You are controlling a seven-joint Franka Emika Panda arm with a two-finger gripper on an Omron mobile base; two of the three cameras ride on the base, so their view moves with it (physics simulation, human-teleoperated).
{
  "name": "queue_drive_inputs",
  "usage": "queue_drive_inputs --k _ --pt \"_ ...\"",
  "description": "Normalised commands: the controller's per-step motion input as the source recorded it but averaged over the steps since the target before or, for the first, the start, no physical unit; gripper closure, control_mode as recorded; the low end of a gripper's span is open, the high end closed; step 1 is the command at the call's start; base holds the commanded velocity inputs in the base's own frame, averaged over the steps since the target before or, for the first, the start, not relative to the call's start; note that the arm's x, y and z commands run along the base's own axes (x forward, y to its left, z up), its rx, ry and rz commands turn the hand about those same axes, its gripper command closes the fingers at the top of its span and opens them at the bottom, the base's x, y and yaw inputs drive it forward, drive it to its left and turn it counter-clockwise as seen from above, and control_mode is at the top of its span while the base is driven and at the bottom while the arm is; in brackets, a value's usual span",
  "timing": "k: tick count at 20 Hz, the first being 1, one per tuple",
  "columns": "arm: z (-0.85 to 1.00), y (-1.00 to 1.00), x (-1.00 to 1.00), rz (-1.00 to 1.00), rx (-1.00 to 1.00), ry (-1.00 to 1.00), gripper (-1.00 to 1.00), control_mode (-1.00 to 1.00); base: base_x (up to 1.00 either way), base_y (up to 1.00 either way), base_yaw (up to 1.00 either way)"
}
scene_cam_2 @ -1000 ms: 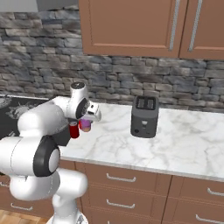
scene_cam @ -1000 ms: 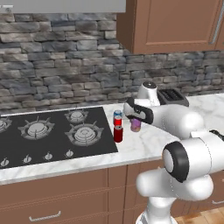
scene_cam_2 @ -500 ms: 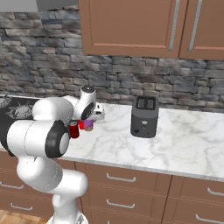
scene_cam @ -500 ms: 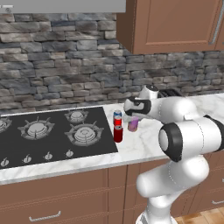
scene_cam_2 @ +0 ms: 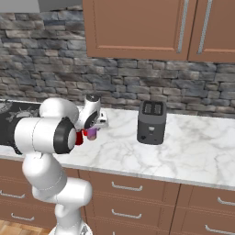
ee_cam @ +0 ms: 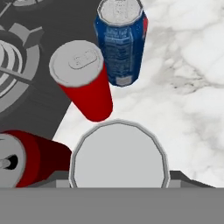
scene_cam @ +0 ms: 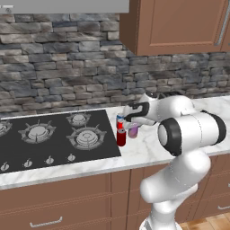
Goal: Four empty soda cans are scattered around the kitchen. Gather all the cans and cluster them next to the stove for recycling.
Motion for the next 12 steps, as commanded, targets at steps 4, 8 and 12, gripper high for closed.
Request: queue_drive_inputs --k 4,8,12 --pt "-0.20 0.05 0.05 0.01 0.00 0.00 1.00 -1.00 0.00 0.00 0.00" --pt "-0.11 0.00 0.00 0.00 0.00 0.00 -1.00 -1.00 0.00 0.00 0.00" --pt "0.00 0.01 0.00 0.00 0.00 0.00 -1.00 -1.00 0.00 0.00 0.00"
